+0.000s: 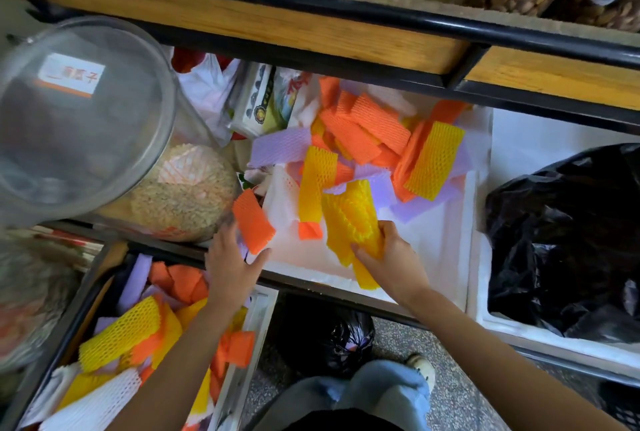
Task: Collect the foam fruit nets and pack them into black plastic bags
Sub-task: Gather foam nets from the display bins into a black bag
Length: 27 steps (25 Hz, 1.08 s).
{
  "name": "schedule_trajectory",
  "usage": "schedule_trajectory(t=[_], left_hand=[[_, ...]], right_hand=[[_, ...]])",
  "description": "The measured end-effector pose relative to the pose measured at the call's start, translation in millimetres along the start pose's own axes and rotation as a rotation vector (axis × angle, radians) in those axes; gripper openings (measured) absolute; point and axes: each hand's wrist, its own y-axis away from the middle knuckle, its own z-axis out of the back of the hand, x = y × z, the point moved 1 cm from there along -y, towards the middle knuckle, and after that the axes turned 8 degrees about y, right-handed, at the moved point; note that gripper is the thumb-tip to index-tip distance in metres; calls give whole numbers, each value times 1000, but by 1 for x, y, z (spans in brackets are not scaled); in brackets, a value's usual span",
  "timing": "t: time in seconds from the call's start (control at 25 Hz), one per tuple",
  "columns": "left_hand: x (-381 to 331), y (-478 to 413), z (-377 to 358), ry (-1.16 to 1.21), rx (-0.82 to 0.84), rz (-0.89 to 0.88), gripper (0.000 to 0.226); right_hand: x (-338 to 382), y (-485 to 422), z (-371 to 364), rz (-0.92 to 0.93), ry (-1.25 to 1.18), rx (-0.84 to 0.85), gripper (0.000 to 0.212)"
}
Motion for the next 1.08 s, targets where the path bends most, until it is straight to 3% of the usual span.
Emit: schedule_trajectory(t=[0.08,0.16,0.28,0.52,0.64,0.72,0.84,0.96,1.08], left_hand=[[20,-6,-3,134,149,212,74],[24,-4,-10,309,228,364,61],[19,-2,-13,364,70,351,38],[15,6,11,339,-300,310,26],[-13,12,25,364,-430,116,13],[-35,15,16,418,-341,-100,9],[-62,27,-14,503,-42,-333,21],[-76,38,-28,605,166,-322,35],[-78,43,-29,601,299,-304,42]], right_hand=[[6,-2,-6,19,36,21,49],[10,-3,-10,27,50,40,49],[19,-6,-15,40,85,66,48],[22,-11,-18,8,133,94,46],[24,-13,-18,-55,116,94,51],[32,-14,-21,-69,66,95,53],[44,-16,-26,-68,-115,124,48],[41,-14,-23,-101,-427,192,45],[33,-7,-11,-86,-518,260,51]])
